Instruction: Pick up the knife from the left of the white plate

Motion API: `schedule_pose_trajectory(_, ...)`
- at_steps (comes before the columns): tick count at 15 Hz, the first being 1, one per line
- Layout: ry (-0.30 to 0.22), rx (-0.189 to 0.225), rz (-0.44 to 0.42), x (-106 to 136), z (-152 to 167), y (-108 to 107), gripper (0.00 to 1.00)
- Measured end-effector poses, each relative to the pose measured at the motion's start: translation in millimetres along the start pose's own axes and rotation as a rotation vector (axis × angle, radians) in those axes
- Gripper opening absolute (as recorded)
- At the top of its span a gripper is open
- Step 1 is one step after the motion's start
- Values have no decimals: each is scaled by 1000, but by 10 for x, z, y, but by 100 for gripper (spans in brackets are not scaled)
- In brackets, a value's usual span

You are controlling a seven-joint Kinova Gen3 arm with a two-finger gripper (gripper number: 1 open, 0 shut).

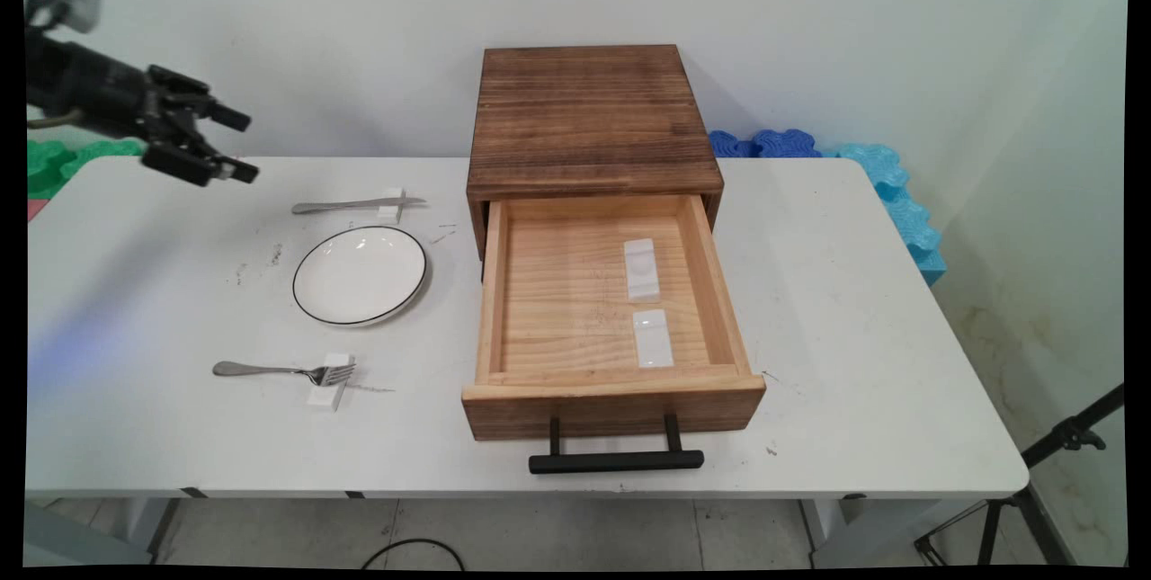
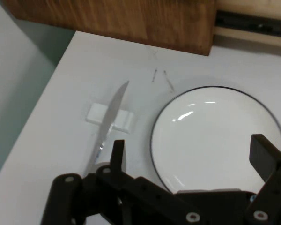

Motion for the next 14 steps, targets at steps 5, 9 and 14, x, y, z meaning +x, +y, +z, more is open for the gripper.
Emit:
schedule_pose_trajectory(5,-75,5,94,189,442,-248,100)
schedule_pose_trajectory(9,-152,-2,187,276,839,-456,100)
schedule_pose_trajectory(14,-235,-17,276,319,1223,-665,100)
